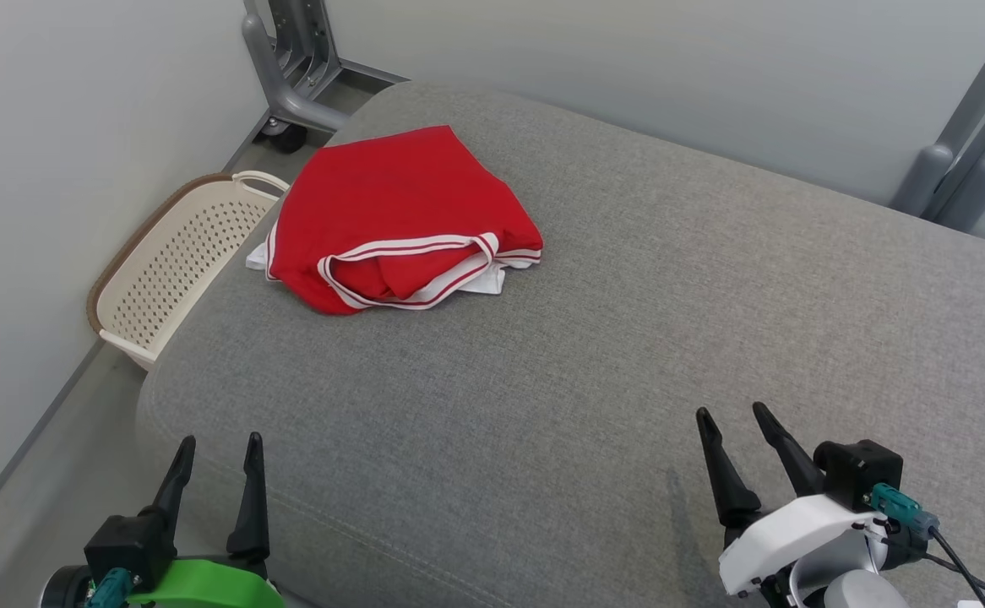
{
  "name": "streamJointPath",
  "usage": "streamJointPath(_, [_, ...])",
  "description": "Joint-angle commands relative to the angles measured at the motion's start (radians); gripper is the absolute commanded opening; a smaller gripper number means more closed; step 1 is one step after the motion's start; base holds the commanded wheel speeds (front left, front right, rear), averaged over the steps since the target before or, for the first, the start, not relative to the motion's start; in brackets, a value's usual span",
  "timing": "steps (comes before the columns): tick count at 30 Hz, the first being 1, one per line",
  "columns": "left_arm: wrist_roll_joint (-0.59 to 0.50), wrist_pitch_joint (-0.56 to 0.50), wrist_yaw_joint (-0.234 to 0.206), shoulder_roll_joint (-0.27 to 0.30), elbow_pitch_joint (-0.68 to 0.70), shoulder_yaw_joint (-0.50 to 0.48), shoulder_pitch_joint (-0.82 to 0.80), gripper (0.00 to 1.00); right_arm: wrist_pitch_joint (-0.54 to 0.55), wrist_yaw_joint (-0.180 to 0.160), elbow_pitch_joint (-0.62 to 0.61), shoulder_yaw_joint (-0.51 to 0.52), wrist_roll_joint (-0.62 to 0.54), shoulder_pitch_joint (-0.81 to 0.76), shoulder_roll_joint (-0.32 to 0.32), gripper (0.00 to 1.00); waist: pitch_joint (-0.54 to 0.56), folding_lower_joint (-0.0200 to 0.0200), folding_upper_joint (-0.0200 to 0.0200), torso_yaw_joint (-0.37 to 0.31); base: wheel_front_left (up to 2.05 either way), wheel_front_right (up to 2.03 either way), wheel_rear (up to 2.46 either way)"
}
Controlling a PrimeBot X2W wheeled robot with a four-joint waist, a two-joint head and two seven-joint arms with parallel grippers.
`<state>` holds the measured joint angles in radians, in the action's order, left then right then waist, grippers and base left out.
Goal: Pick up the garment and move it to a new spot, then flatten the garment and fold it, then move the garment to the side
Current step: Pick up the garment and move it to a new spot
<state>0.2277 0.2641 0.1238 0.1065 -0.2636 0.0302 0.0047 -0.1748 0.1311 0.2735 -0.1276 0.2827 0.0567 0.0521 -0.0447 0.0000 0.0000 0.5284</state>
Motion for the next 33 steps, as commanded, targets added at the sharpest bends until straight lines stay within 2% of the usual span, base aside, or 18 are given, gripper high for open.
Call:
streamJointPath(1, [-0.008,0.000,0.001,-0.007,0.001,-0.005,0.008,1.00,-0.006,-0.001,0.004,-0.001,-0.001,0.011,0.008,1.00,-0.002,0.0000,0.0000,0.000,0.00,0.00,0.00])
streamJointPath(9, [-0.027,0.000,0.005,0.003,-0.067,0.034,-0.074,1.00,-0.006,-0.001,-0.008,0.018,-0.008,-0.004,0.017,1.00,-0.017,0.0000,0.0000,-0.006,0.00,0.00,0.00])
streamJointPath(15, [-0.009,-0.076,0.007,0.019,-0.197,0.106,-0.278,1.00,0.032,-0.001,-0.068,0.022,-0.027,0.009,0.041,1.00,-0.085,0.0000,0.0000,-0.038,0.00,0.00,0.00])
streamJointPath(20, [0.063,-0.223,0.007,0.034,-0.323,0.177,-0.483,1.00,0.091,-0.001,-0.142,0.024,-0.043,0.019,0.083,1.00,-0.166,0.0000,0.0000,-0.082,0.00,0.00,0.00])
streamJointPath(22, [0.112,-0.331,0.007,0.038,-0.395,0.211,-0.608,1.00,0.127,-0.001,-0.183,0.017,-0.052,0.020,0.110,1.00,-0.207,0.0000,0.0000,-0.105,0.00,0.00,0.00])
streamJointPath(26, [0.163,-0.450,0.007,0.058,-0.483,0.201,-0.750,1.00,0.167,-0.001,-0.240,-0.002,-0.058,0.032,0.142,1.00,-0.257,0.0000,0.0000,-0.146,0.00,0.00,0.00])
streamJointPath(33, [0.193,-0.566,-0.014,0.093,-0.596,0.170,-0.894,1.00,0.221,-0.001,-0.311,-0.027,-0.064,0.034,0.186,1.00,-0.331,0.0000,0.0000,-0.222,0.00,0.00,0.00])
